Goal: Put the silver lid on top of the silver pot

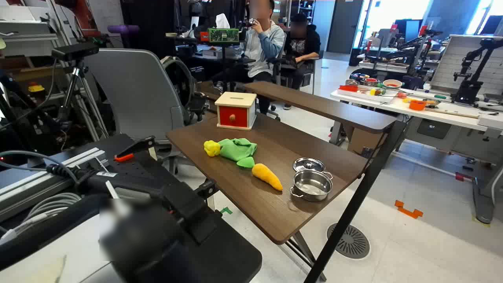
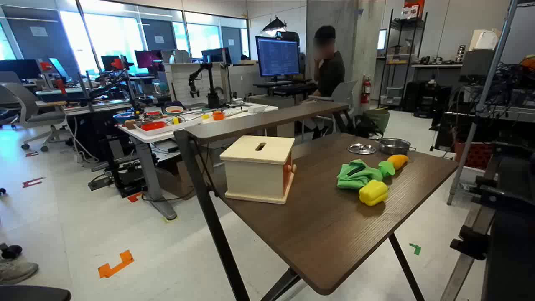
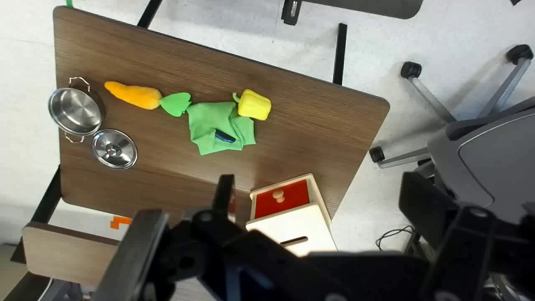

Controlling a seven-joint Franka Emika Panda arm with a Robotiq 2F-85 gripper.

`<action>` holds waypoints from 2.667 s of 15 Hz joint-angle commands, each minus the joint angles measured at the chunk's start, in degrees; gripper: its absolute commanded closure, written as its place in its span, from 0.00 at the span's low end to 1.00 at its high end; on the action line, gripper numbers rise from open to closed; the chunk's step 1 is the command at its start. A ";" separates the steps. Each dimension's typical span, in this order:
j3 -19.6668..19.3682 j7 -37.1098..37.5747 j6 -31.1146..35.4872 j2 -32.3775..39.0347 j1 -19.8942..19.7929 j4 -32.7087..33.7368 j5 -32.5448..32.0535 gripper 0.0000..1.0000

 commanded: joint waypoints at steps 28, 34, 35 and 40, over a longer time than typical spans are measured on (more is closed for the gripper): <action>-17.09 -1.69 18.84 72.37 -11.65 44.51 -1.05 0.00; -17.62 -2.27 18.49 78.21 -14.19 50.38 -0.85 0.00; -17.69 -2.13 18.40 78.98 -14.47 51.38 -0.76 0.00; -18.41 -1.30 17.14 83.59 -15.62 56.98 -0.43 0.00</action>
